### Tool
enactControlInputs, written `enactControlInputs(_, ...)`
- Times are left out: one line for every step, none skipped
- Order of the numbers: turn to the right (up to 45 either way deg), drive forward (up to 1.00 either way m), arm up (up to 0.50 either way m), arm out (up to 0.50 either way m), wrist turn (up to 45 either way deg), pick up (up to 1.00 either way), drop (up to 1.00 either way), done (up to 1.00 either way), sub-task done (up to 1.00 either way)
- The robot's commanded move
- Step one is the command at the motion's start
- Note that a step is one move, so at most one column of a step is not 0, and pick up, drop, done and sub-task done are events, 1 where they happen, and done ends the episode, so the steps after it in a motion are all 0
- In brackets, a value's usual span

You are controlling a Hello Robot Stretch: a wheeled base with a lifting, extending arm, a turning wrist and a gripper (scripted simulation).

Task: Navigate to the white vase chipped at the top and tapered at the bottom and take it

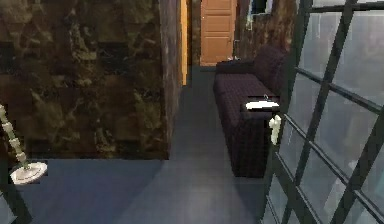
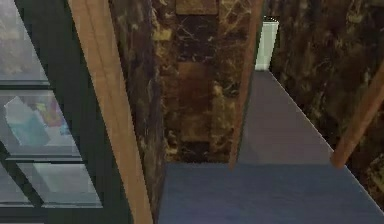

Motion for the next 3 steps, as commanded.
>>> enactControlInputs(3.0,0.0,0.0,0.0,0.0,0.0,0.0,0.0,0.0)
enactControlInputs(0.0,1.0,0.0,0.0,0.0,0.0,0.0,0.0,0.0)
enactControlInputs(0.0,0.3,0.0,0.0,0.0,0.0,0.0,0.0,0.0)
